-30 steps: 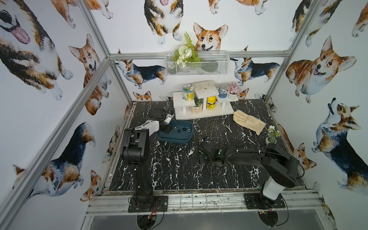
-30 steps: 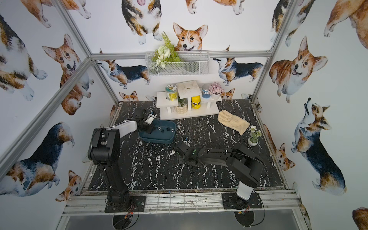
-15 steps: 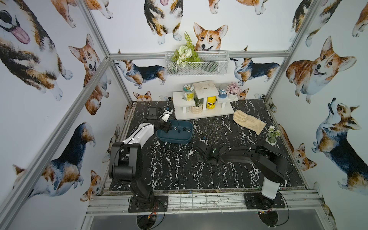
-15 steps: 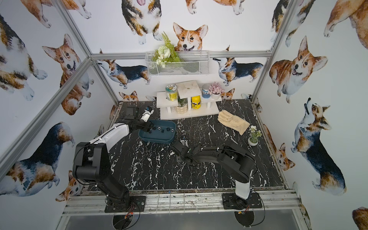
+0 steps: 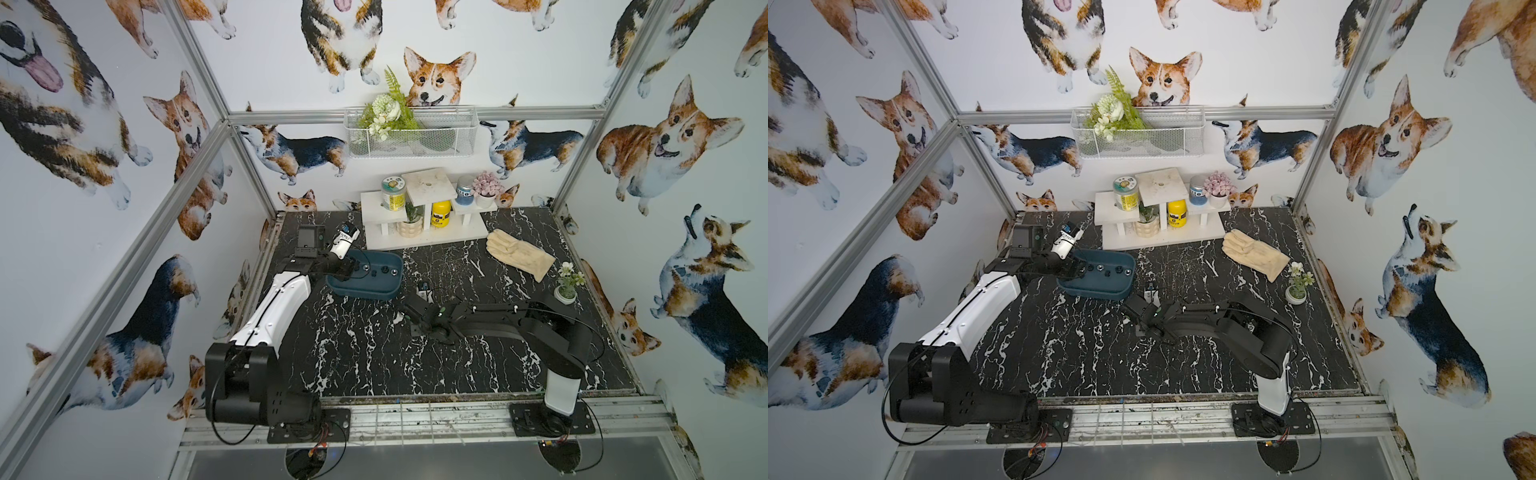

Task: Put the nuts on the desktop into the storage box
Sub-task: Place the nut in the storage box, then pick up the nut from the center of the board.

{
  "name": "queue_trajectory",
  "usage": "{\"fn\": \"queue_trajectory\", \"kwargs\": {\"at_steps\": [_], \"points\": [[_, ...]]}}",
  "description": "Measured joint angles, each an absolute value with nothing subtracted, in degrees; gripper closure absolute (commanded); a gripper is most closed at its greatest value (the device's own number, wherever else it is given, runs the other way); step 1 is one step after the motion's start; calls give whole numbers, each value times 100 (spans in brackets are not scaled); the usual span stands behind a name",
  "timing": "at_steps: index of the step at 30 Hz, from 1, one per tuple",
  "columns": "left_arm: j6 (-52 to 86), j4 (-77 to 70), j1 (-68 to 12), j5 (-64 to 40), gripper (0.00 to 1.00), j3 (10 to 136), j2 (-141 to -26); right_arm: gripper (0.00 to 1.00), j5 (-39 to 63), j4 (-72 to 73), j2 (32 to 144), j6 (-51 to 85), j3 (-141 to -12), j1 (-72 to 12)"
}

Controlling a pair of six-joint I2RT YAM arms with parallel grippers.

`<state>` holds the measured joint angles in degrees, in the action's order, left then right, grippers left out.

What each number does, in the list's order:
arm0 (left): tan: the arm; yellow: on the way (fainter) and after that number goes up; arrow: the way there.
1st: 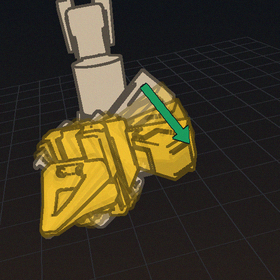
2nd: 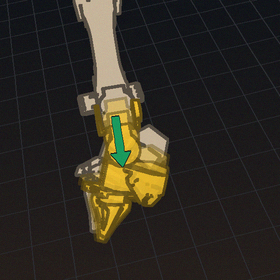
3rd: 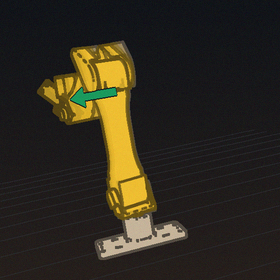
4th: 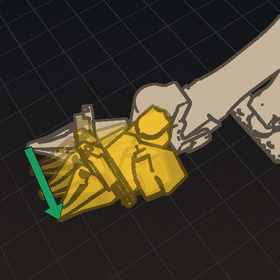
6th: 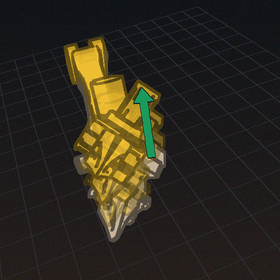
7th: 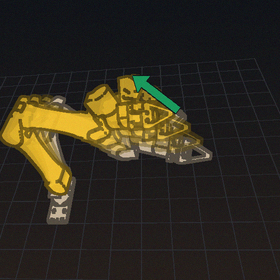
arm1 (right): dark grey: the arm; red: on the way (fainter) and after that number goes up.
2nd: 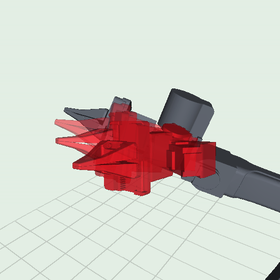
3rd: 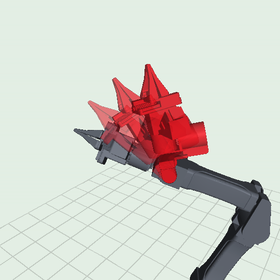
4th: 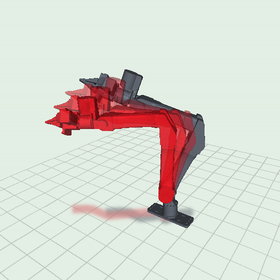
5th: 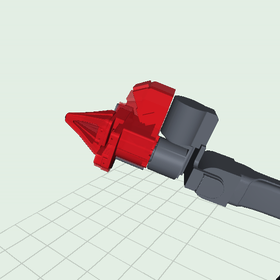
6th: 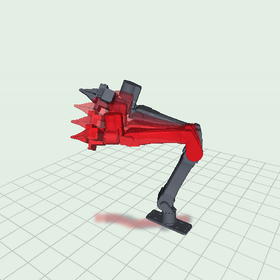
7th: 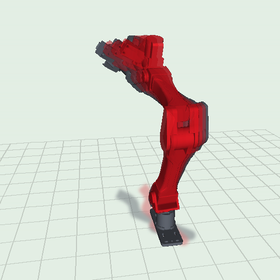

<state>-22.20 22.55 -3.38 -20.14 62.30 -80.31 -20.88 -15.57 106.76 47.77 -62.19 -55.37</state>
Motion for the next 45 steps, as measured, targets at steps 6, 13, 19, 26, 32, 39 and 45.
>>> {"fn": "queue_trajectory", "kwargs": {"at_steps": [6, 13, 19, 26, 32, 39, 45], "points": [[-2368, 2322, -336, -2362, 38, 5961, -7697, 60, -2246, -1693, 10809, 4770, -6388, -5524], [-2567, 2335, -333, -2810, 35, 5741, -7419, 71, -2359, -1844, 10910, 4751, -6532, -5498], [-2818, 2373, -333, -3336, 34, 5581, -7328, 78, -2150, -2008, 10731, 4768, -6523, -5474], [-3634, 2576, -432, -4405, 30, 5395, -7203, 83, -1621, -1942, 9955, 4842, -6167, -5214], [-4421, 2685, -740, -5035, 28, 5330, -7295, 82, -757, -1431, 9048, 5094, -5435, -4711], [-4788, 2497, -1372, -5297, 27, 5271, -7675, 82, 550, -421, 7940, 5570, -4565, -4193], [-4803, 1997, -1737, -5527, 27, 5194, -7896, 82, 1621, 556, 7369, 6005, -4042, -3959]]}}
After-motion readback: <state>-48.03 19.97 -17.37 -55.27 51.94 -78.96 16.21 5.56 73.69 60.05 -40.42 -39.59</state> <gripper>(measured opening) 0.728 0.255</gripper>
